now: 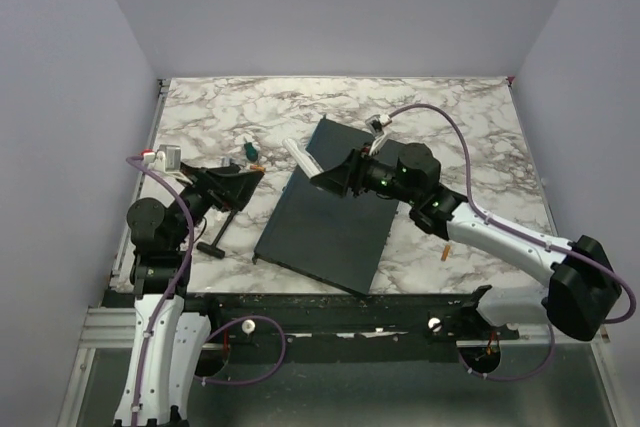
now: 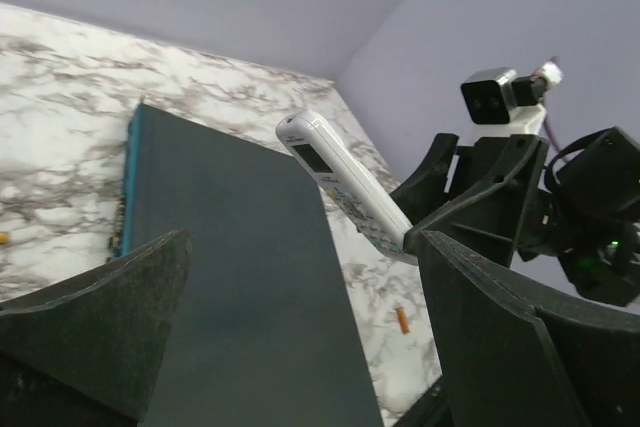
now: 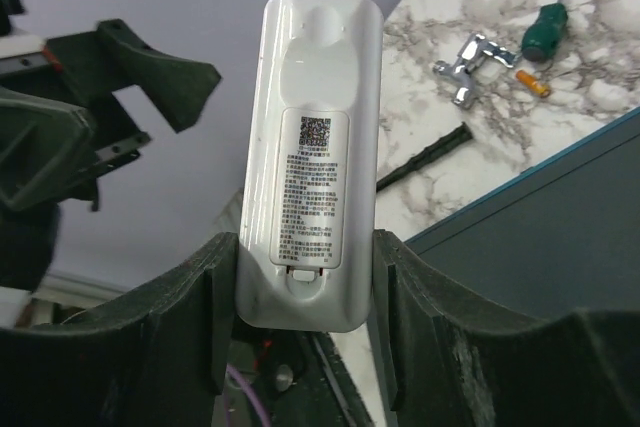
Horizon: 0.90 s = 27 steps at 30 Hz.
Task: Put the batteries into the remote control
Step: Adjust the remote control.
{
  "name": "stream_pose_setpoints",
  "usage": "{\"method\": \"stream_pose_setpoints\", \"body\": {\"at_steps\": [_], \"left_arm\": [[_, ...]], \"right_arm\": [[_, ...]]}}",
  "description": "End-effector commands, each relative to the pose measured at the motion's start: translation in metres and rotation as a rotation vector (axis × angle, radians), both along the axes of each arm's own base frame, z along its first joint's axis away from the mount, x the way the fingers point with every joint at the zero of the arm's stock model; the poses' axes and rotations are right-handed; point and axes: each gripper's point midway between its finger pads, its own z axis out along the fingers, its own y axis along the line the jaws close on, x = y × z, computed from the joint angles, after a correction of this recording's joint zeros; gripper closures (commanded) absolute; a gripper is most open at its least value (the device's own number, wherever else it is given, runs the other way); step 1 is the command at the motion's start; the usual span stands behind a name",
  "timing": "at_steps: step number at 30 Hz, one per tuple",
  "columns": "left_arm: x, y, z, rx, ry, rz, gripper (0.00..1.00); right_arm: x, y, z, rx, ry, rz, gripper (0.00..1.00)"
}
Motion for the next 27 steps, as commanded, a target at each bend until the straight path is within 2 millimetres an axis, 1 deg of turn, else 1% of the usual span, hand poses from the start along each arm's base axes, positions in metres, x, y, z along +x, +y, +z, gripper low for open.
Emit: {"method": "stream_pose_setpoints", "body": {"at_steps": [1,2,6,8,12,16,18,20,24,27], "left_arm": [[-0.022,-0.031,0.018,-0.112,-0.063,-0.206,0.01],[-0.024,-0.034,0.018,-0.124,-0.062,-0.223,0.02],[-0.036,-0.052,0.024,-0.178,-0.088,-0.315,0.02],[-0.038,-0.062,0.022,-0.198,-0.077,-0.346,0.01],[-0.034,-0.082,0.013,-0.225,-0.026,-0.383,0.02],[-0.024,-0.091,0.002,-0.274,0.029,-0.376,0.01],[-0.019,-0.093,0.002,-0.299,0.039,-0.371,0.01],[-0.015,-0.094,0.005,-0.328,0.041,-0.367,0.02],[-0.010,-0.099,0.020,-0.375,0.016,-0.380,0.01],[-0.008,-0.104,0.027,-0.395,0.005,-0.397,0.01]], "right_arm": [[-0.027,-0.010,0.028,0.212,0.072,0.082,0.99],[-0.029,-0.013,0.031,0.236,0.080,0.080,0.99],[-0.033,-0.026,0.031,0.301,0.116,0.067,0.99],[-0.037,-0.031,0.032,0.330,0.120,0.073,0.99],[-0.046,-0.037,0.036,0.358,0.104,0.083,0.99],[-0.058,-0.046,0.048,0.393,0.060,0.103,0.99],[-0.063,-0.049,0.053,0.401,0.037,0.114,0.99],[-0.066,-0.050,0.053,0.397,0.025,0.123,0.99],[-0.065,-0.049,0.043,0.375,0.049,0.119,0.99],[-0.068,-0.047,0.042,0.390,0.046,0.142,0.99]]}}
